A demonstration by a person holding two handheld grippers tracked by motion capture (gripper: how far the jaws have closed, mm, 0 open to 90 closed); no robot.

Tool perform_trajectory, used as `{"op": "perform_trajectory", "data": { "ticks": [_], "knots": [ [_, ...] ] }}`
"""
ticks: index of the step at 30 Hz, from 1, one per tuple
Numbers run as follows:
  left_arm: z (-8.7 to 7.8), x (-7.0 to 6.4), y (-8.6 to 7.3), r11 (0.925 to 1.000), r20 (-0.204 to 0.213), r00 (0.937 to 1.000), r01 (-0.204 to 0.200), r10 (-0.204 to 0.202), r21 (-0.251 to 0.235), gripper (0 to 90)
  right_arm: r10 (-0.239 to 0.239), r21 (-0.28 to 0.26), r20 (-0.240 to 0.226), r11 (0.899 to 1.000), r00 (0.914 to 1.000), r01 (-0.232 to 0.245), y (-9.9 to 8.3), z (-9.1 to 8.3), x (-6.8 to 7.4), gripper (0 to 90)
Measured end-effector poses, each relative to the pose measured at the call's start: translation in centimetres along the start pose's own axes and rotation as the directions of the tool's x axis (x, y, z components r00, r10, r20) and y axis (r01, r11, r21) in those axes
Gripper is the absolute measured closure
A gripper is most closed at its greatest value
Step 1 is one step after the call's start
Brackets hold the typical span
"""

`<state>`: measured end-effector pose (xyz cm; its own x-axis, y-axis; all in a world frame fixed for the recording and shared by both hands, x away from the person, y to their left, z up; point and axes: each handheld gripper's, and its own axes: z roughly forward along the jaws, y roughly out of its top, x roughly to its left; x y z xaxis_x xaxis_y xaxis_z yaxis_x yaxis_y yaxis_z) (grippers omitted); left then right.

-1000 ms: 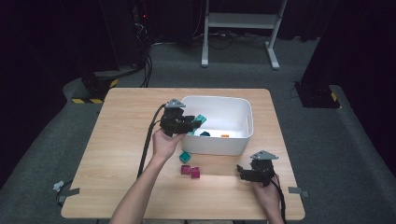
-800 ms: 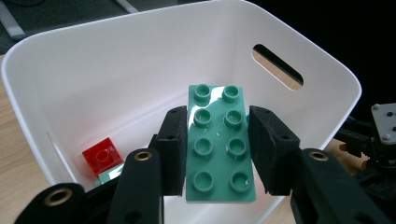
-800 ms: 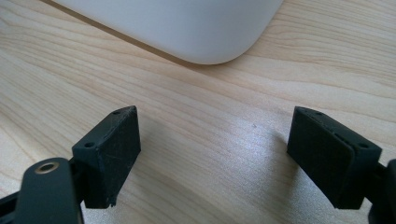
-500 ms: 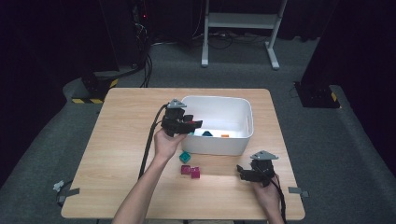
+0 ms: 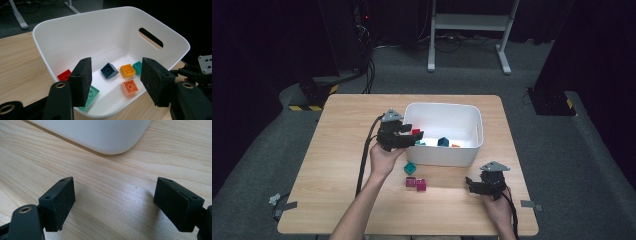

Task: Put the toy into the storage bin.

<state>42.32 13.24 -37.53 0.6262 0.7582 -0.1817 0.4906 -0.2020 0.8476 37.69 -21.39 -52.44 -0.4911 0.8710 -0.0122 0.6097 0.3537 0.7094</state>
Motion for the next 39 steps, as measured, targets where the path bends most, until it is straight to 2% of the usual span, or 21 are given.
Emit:
{"op": "perform_trajectory", "data": {
  "ticks": [5,10,14,19,24,26,29,35,39],
  "knots": [
    [-1.9,-0.3,-1.2,0.9995,-0.028,0.9996,0.001,-0.002,-0.03,41.8,0.0,0.0,0.0,1.0,1.0,0.0,0.0,0.0,0.0,17.1],
    [-3.3,-0.3,-3.1,0.9996,-0.056,0.9985,-0.001,-0.001,-0.028,41.7,0.0,0.0,0.0,1.0,1.0,0.0,0.0,0.0,0.0,17.1],
    [-3.9,0.0,-4.7,0.9989,-0.063,0.9976,0.028,-0.03,-0.037,41.3,0.0,0.0,0.0,1.0,1.0,0.0,0.0,0.0,0.0,17.1],
    [-4.1,0.5,-7.0,0.9979,-0.068,0.9958,0.06,-0.061,-0.025,41.2,0.0,0.0,0.001,1.0,1.0,0.0,0.0,0.0,0.0,17.1],
    [-3.3,0.6,-9.4,0.9968,-0.079,0.9938,0.08,-0.079,0.011,40.9,0.0,0.0,0.001,1.0,1.0,0.0,0.0,0.0,0.0,17.0],
    [-2.7,0.5,-10.2,0.9966,-0.094,0.9932,0.072,-0.068,0.039,40.5,0.002,0.0,0.001,1.0,1.0,-0.002,0.0,0.0,0.0,17.0],
    [-1.8,0.4,-11.1,0.9956,-0.095,0.9933,0.072,-0.066,0.06,40.3,0.003,0.0,0.001,1.0,1.0,-0.003,0.0,0.0,0.0,17.0],
    [-0.2,0.5,-12.1,0.9934,-0.098,0.9933,0.071,-0.062,0.09,40.0,0.003,0.0,0.001,1.0,1.0,-0.003,0.0,0.0,0.0,17.1],
    [0.6,0.5,-12.4,0.9926,-0.111,0.9931,0.049,-0.037,0.111,40.0,0.003,0.0,0.001,1.0,1.0,-0.003,0.0,0.0,0.0,17.0]
  ]
}}
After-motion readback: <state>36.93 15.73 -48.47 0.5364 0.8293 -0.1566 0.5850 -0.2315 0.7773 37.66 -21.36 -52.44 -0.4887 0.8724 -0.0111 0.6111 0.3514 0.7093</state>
